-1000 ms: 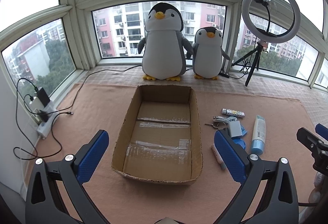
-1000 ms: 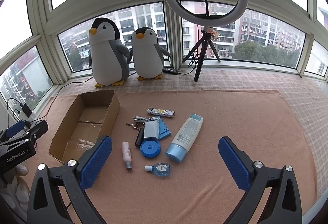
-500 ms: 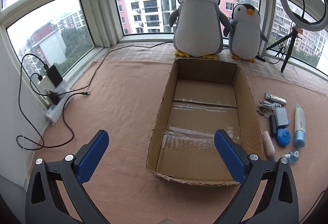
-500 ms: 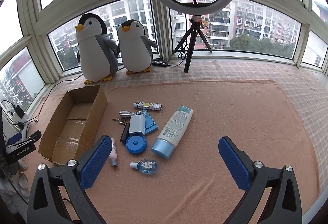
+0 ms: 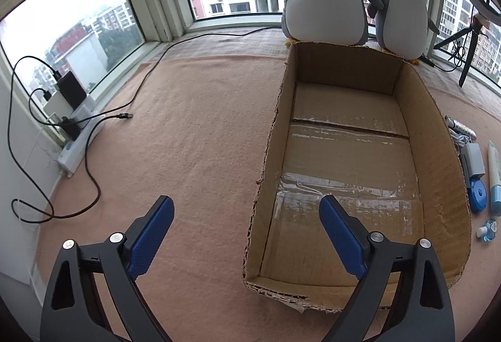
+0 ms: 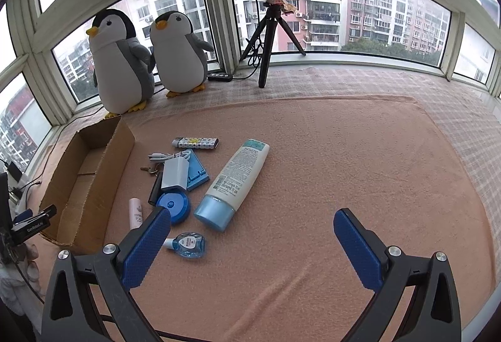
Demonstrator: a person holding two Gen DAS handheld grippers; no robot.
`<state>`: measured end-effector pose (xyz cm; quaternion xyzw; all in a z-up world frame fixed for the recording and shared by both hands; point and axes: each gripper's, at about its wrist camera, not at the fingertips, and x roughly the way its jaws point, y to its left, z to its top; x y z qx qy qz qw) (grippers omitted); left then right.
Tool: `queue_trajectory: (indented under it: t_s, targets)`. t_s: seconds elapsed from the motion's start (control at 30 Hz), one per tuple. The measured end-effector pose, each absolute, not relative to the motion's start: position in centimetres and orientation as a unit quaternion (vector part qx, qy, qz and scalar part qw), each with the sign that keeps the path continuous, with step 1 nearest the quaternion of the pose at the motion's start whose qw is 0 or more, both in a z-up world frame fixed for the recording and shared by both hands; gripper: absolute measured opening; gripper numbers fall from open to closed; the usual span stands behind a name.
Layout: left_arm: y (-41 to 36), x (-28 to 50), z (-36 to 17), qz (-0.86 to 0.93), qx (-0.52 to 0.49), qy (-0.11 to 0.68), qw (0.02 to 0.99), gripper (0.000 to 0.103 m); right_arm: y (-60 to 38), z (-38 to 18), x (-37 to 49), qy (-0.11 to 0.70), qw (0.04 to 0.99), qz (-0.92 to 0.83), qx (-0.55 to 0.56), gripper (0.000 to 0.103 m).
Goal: Organize rigid objects
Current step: 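Close the right gripper around the lotion tube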
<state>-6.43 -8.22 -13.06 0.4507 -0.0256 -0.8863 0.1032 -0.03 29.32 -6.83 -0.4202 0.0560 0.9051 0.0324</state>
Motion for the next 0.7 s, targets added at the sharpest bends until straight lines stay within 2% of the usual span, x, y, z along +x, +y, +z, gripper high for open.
queue_trajectory:
  t_s: [0.2,0.27,0.4,0.47,0.5,0.7]
  targets:
    - [-8.1,-7.0,-14.2,-0.881,0.463,-0.022,0.096,0.085,28.4,-8.6,-2.1,0.055,0.034,0.897,-0.437,0.103]
    - [-8.2,-7.1,-14.5,-0.879,0.467,-0.02,0.094,0.078,28.0,-9.2,-2.9,0.048,0.038,0.894,-0.444,0.103]
    - [-8.3,-7.3,-15.0,-0.876,0.474,-0.014,0.089,0.076,27.8,-10.6,-4.4,0.048,0.042,0.886,-0.46,0.103]
    - [-8.3,-7.4,-15.4,-0.874,0.478,-0.013,0.086,0.067,27.6,-11.2,-5.2,0.046,0.045,0.881,-0.468,0.102]
    - [-8.3,-7.4,-15.7,-0.872,0.481,-0.011,0.084,0.066,27.6,-11.6,-5.4,0.047,0.046,0.879,-0.472,0.102]
    - [-8.2,-7.3,-15.7,-0.877,0.475,-0.006,0.08,0.064,26.9,-13.3,-7.0,0.041,0.05,0.868,-0.492,0.093]
